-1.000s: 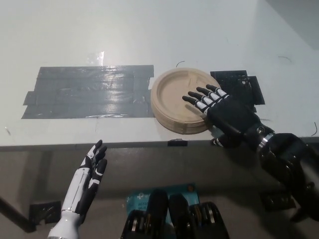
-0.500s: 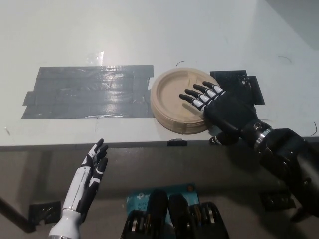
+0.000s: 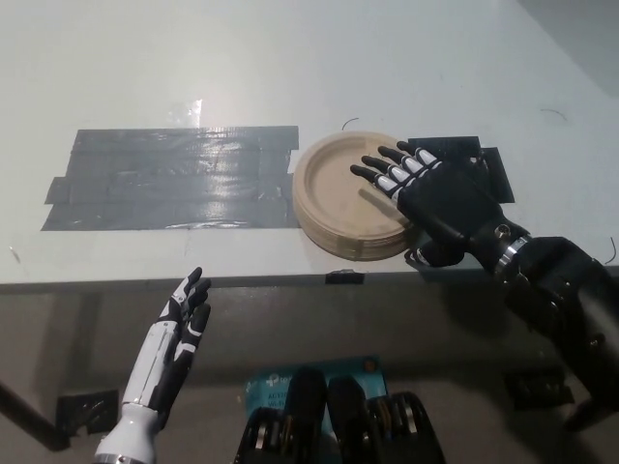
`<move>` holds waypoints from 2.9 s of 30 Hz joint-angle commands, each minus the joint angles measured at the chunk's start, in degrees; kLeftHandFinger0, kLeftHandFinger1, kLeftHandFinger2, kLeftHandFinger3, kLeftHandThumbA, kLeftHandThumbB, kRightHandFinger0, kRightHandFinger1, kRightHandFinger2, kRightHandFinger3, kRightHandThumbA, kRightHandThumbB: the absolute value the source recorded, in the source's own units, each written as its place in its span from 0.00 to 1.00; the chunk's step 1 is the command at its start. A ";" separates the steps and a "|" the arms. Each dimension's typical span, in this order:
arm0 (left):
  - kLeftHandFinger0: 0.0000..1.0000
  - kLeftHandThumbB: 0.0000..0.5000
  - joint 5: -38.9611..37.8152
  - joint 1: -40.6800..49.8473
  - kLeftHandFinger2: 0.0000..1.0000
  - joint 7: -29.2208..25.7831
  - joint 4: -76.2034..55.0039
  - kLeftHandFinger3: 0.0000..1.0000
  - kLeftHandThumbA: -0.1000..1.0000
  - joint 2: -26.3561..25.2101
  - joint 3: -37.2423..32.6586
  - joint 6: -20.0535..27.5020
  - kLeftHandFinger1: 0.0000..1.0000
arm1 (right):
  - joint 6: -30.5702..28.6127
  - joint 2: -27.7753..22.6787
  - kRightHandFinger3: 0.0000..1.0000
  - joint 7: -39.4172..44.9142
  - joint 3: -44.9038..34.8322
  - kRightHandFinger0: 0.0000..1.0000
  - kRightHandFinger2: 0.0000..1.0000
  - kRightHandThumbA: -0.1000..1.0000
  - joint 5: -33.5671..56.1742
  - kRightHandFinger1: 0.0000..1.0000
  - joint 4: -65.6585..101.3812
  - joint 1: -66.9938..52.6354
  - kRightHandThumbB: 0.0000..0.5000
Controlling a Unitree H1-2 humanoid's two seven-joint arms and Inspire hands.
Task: A stack of plates is kept in the middle of the desk close to the robot and the robot grabs the stack with its right hand, picks it up and hands it to a person.
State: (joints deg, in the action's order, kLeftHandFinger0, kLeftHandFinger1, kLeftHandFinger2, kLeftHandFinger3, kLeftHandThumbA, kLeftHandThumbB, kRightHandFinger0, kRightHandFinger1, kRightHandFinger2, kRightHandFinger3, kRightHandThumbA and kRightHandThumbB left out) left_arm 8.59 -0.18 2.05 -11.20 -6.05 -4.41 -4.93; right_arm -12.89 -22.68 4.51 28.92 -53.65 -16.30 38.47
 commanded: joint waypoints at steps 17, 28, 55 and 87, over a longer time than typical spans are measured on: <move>1.00 0.00 0.48 -0.90 1.00 0.53 -1.31 1.00 0.92 -0.75 -0.02 0.91 1.00 | -1.50 0.34 1.00 -2.73 -0.05 1.00 1.00 1.00 -1.64 1.00 -3.69 3.84 1.00; 1.00 0.00 0.55 -1.23 1.00 0.74 -1.34 1.00 0.91 -0.72 -0.36 0.29 1.00 | -0.83 2.81 1.00 -5.92 2.73 1.00 1.00 1.00 -5.64 1.00 -9.40 5.52 0.96; 1.00 0.00 0.03 -2.48 1.00 1.17 -1.37 1.00 0.91 -1.15 -0.95 -0.08 1.00 | -4.21 6.13 0.24 -45.86 11.02 0.00 0.53 0.00 -11.37 0.04 -34.50 11.86 0.52; 1.00 0.00 -0.23 -3.50 1.00 1.19 -0.77 1.00 0.82 -1.52 -1.19 0.16 1.00 | -4.68 0.82 0.11 -43.84 4.00 0.00 0.50 0.00 -11.59 0.03 -12.45 12.63 0.60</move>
State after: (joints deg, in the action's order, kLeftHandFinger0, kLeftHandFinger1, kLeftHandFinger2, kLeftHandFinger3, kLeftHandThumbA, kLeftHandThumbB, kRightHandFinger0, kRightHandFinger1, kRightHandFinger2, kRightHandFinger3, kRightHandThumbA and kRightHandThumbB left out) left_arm 8.37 -2.96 2.08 -11.09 -6.85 -5.53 -5.65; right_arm -17.24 -22.06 -38.22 33.97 -65.01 -28.64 46.93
